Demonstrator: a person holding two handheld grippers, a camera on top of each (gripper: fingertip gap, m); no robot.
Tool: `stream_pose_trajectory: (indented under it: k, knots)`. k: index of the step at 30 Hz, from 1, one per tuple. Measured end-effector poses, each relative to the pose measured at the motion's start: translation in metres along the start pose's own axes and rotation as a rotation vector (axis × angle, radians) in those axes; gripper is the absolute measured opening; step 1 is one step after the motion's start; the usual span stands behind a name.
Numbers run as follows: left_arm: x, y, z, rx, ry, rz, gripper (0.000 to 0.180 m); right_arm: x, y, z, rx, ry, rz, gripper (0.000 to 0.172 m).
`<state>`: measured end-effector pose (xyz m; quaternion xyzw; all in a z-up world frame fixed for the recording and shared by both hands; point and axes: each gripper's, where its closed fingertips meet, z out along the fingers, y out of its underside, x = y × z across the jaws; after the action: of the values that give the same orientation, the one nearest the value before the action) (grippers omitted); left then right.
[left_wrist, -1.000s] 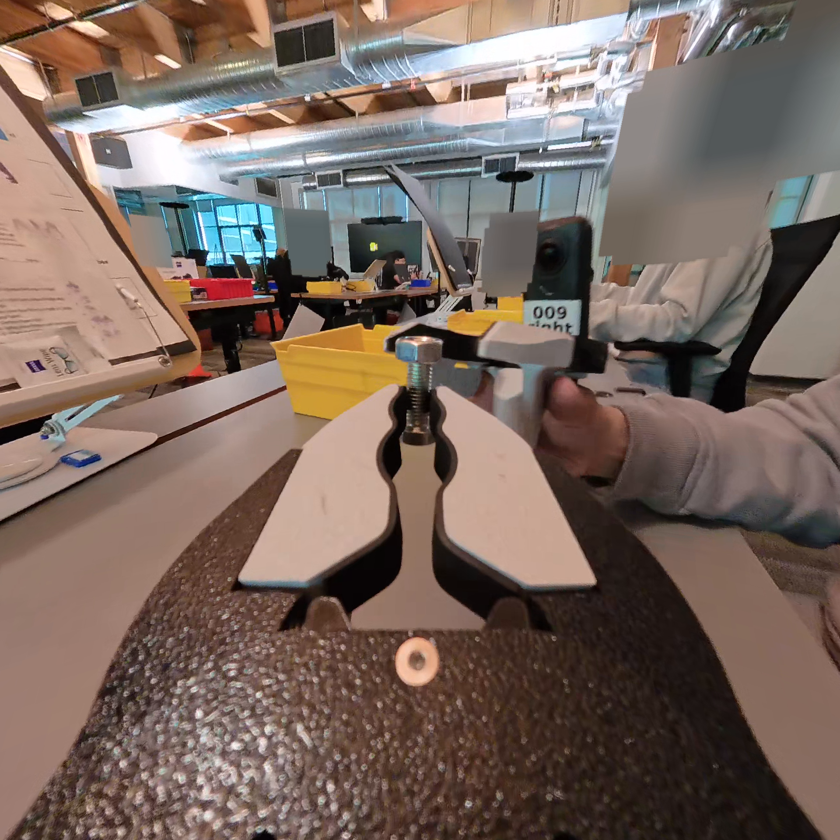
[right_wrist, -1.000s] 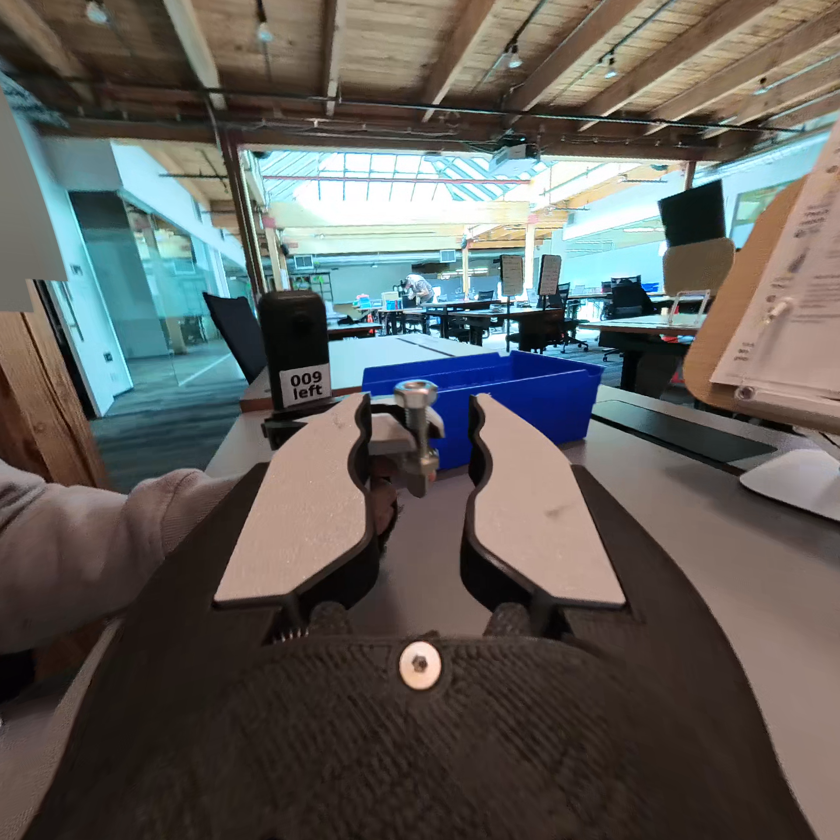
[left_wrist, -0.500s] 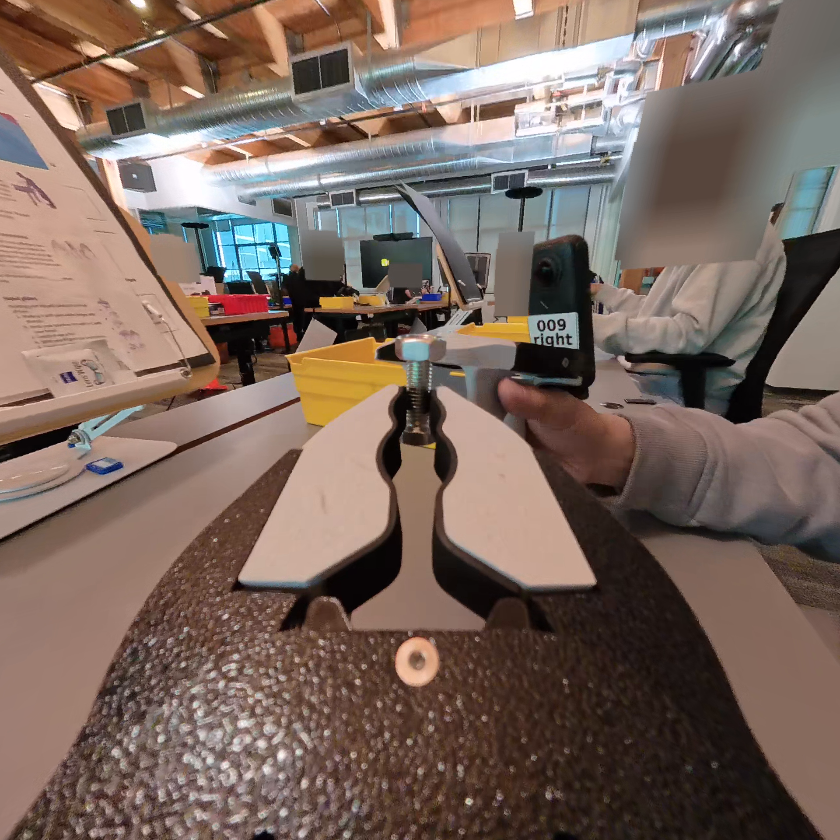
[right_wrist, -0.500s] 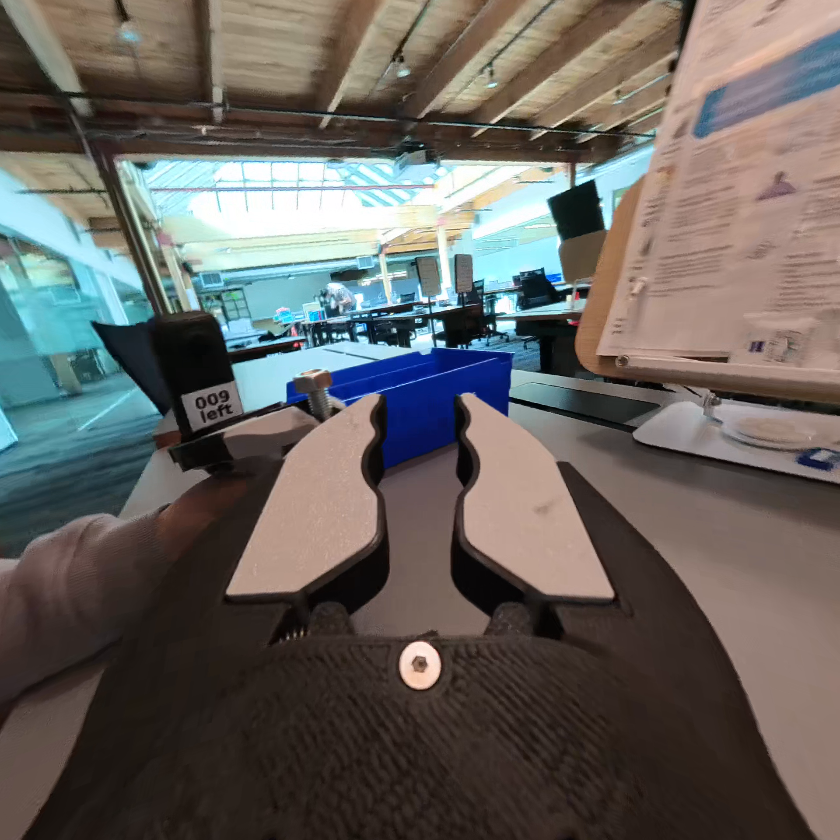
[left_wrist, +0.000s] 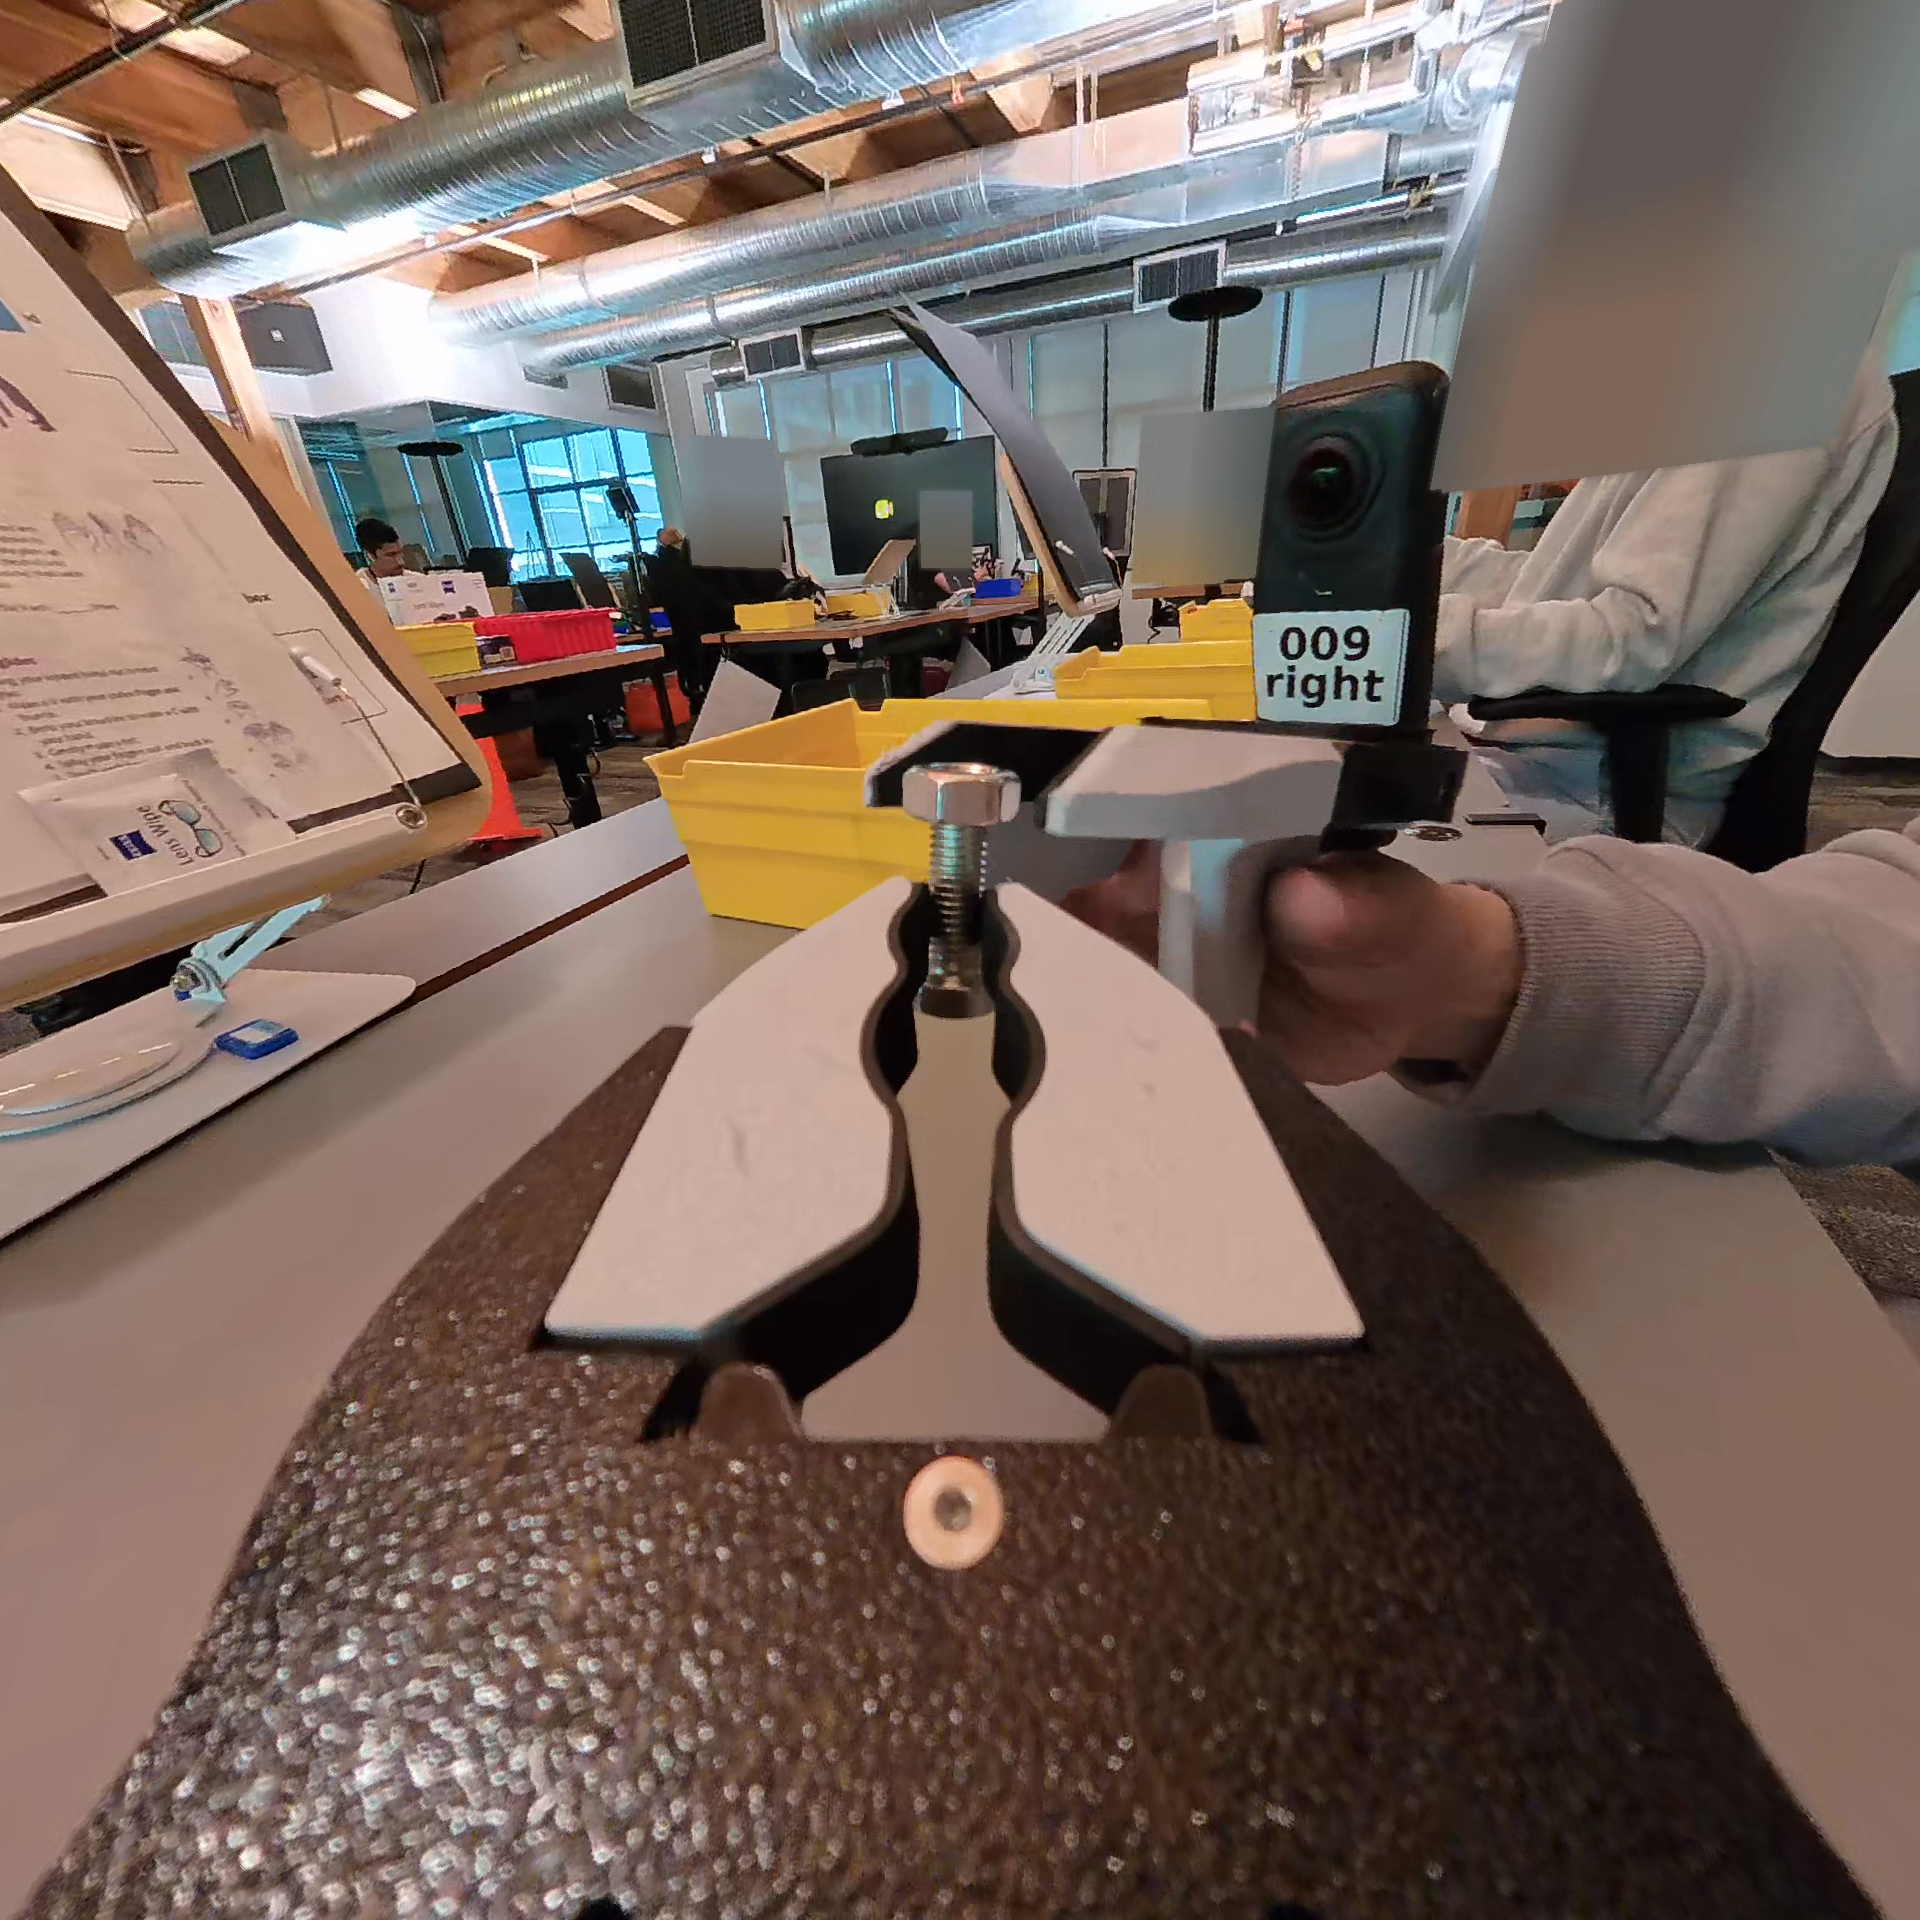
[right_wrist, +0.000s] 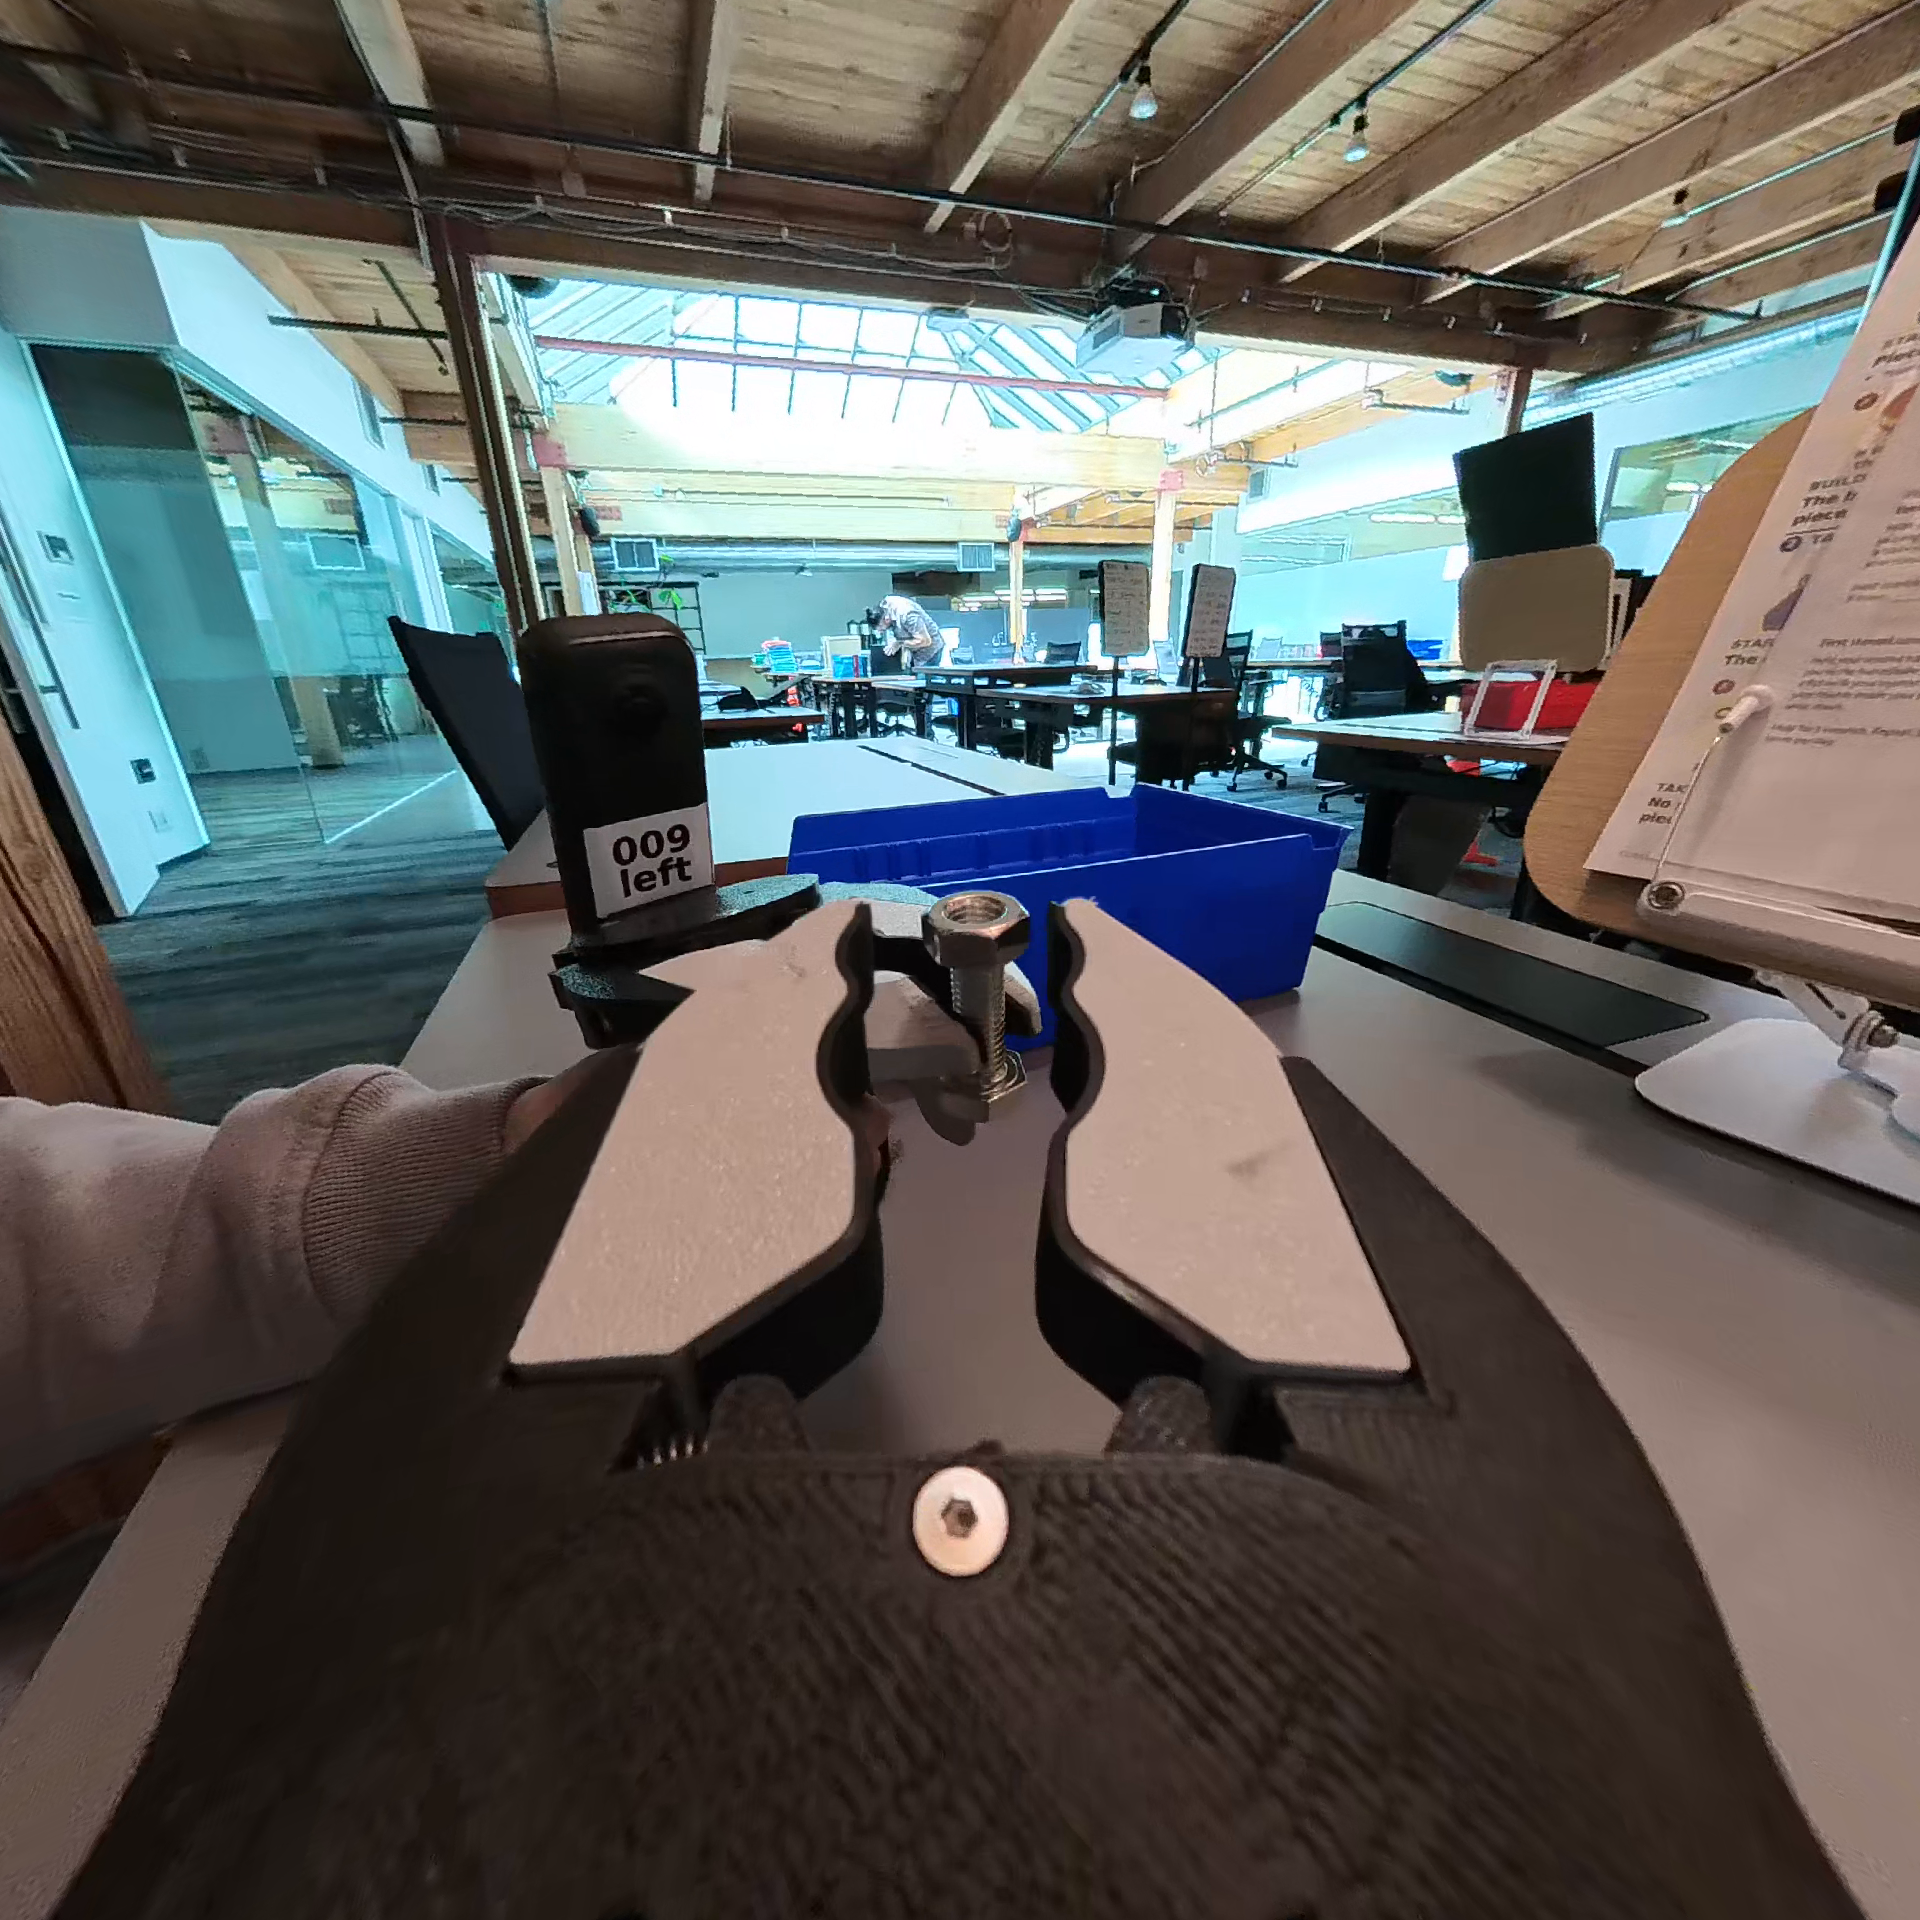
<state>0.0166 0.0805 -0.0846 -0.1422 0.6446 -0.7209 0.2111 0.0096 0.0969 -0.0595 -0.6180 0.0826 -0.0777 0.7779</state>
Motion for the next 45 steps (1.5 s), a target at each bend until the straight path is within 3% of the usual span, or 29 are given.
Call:
stream_pose_trajectory:
  k: [4, 9, 16, 21, 30, 34, 36, 40, 45]
  knots:
    - [0.001, 0.001, 0.001, -0.007, 0.002, 0.005, 0.009, 0.003, -0.001, -0.002, 0.007, 0.015, -0.007, 0.019]
    - [0.005, 0.000, 0.000, 0.003, 0.043, -0.004, 0.008, -0.002, -0.002, -0.003, -0.009, -0.046, -0.029, 0.018]
    - [0.035, -0.015, -0.004, 0.106, 0.303, -0.123, 0.008, -0.026, -0.016, -0.015, 0.054, -0.315, 0.112, 0.019]
    - [0.055, -0.019, -0.010, 0.119, 0.468, -0.160, 0.008, -0.046, -0.019, -0.021, 0.057, -0.458, 0.115, 0.019]
    - [0.072, -0.016, -0.015, 0.081, 0.611, -0.205, 0.008, -0.060, -0.017, -0.031, 0.011, -0.589, 0.125, 0.019]
    - [0.058, -0.012, -0.009, 0.066, 0.499, -0.191, 0.008, -0.044, -0.014, -0.027, 0.029, -0.468, 0.128, 0.020]
    - [0.042, -0.007, -0.006, 0.047, 0.366, -0.135, 0.008, -0.030, -0.015, -0.023, 0.047, -0.352, 0.102, 0.034]
    - [0.018, -0.006, -0.003, 0.042, 0.150, -0.029, 0.008, -0.011, -0.008, -0.013, 0.016, -0.184, 0.056, 0.046]
    - [0.007, -0.001, 0.002, 0.002, 0.017, 0.035, 0.008, 0.001, -0.006, -0.004, 0.025, -0.014, -0.037, 0.041]
